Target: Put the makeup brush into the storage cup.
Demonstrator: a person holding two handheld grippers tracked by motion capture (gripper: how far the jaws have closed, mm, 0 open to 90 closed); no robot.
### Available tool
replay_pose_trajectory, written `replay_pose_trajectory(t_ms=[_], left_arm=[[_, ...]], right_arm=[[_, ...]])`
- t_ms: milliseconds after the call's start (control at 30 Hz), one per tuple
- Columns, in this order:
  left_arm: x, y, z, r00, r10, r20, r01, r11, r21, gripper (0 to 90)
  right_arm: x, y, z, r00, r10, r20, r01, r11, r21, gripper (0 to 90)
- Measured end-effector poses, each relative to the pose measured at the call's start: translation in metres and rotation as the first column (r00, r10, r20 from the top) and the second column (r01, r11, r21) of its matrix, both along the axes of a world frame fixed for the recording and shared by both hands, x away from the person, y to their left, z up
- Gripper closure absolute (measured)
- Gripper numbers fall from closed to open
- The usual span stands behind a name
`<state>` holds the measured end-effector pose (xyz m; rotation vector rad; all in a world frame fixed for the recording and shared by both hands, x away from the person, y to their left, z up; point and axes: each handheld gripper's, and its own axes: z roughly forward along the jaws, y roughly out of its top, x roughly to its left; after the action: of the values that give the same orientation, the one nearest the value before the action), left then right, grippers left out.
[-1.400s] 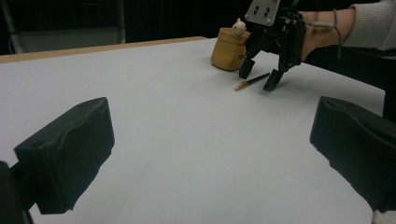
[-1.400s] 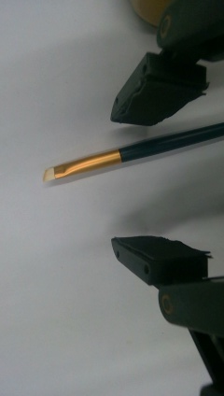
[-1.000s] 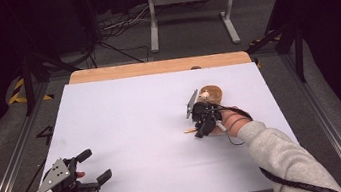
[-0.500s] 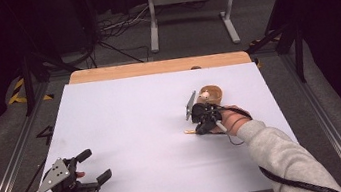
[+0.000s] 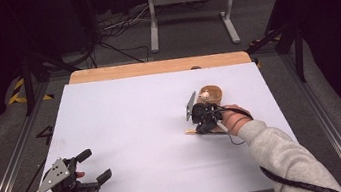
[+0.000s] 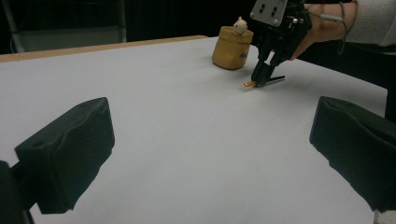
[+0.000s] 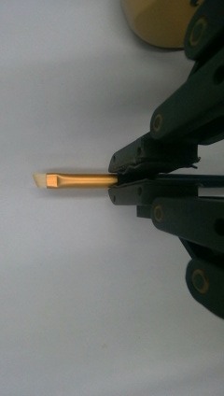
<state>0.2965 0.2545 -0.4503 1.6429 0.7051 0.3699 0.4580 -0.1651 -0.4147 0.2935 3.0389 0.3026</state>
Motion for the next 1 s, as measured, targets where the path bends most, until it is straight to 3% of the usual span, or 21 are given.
replay_pose_trajectory(t_ms=[267,567,833,967,1000], left_arm=[[0.0,0.0,0.0,1.0,0.0,-0.003,0.0,1.0,-0.001,0.7],[0.0,-0.001,0.0,1.0,-0.001,-0.001,0.002,1.0,0.002,0.7],[0.0,-0.001,0.0,1.0,-0.001,-0.001,0.001,1.0,0.004,0.7],[0.0,-0.001,0.0,1.0,-0.001,0.0,0.001,1.0,0.002,0.7],[0.0,-0.001,0.0,1.0,-0.001,-0.001,0.001,1.0,0.002,0.7]], right_arm=[[-0.005,-0.001,0.014,0.9998,0.002,0.019,-0.003,0.999,0.047,83.6],[-0.015,-0.004,0.035,0.9978,-0.005,0.066,-0.008,0.981,0.193,83.7],[-0.024,-0.007,0.05,0.9939,-0.013,0.109,-0.024,0.946,0.324,83.7],[-0.027,-0.012,0.054,0.9926,-0.034,0.117,-0.014,0.922,0.387,83.7],[-0.028,-0.014,0.055,0.9919,-0.043,0.119,-0.01,0.912,0.411,83.7]])
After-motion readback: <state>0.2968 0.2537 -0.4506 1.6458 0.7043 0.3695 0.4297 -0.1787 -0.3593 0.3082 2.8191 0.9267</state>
